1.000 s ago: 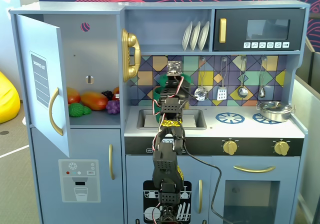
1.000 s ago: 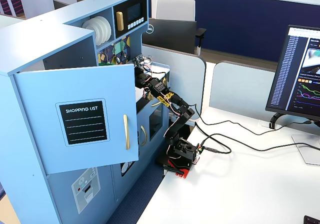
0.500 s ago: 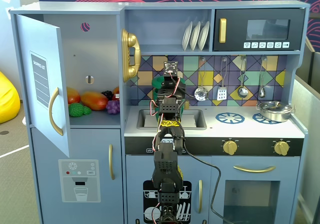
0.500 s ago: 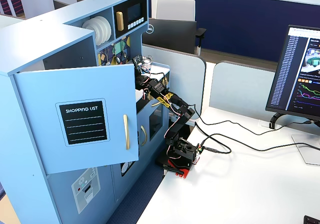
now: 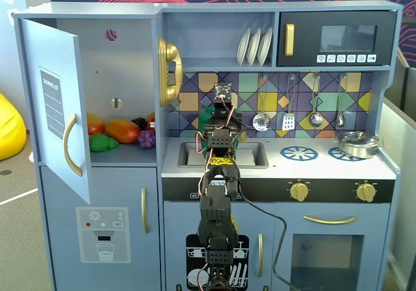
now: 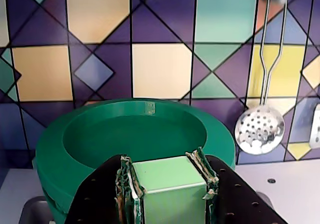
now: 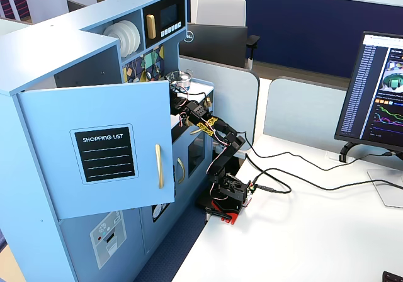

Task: Pick up the lid from the counter and put it on the green recipient

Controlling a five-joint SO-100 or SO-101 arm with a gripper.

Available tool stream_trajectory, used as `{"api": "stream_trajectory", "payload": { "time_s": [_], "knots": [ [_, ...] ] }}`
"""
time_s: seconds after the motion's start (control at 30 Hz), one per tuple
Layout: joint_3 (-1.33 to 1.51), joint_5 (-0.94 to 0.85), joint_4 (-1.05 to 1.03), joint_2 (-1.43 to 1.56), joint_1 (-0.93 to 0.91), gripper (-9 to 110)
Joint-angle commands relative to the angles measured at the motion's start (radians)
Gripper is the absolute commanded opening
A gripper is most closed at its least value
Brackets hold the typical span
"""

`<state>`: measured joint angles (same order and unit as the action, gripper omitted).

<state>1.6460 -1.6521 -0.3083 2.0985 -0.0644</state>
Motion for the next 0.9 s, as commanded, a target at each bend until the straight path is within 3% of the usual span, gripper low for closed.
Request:
{"api": "stream_trajectory", "payload": {
  "time_s": [0.0,0.5,0.7,0.87],
  "knots": [
    [0.005,-0.011,-0.002,0.063,0.006,0],
    [0.051,-0.014,-0.009,0.086,0.028,0],
    [0.041,0.040,0.052,0.086,0.032,27],
    [-0.003,-0.023,0.061,0.078,0.026,36]
  ]
}}
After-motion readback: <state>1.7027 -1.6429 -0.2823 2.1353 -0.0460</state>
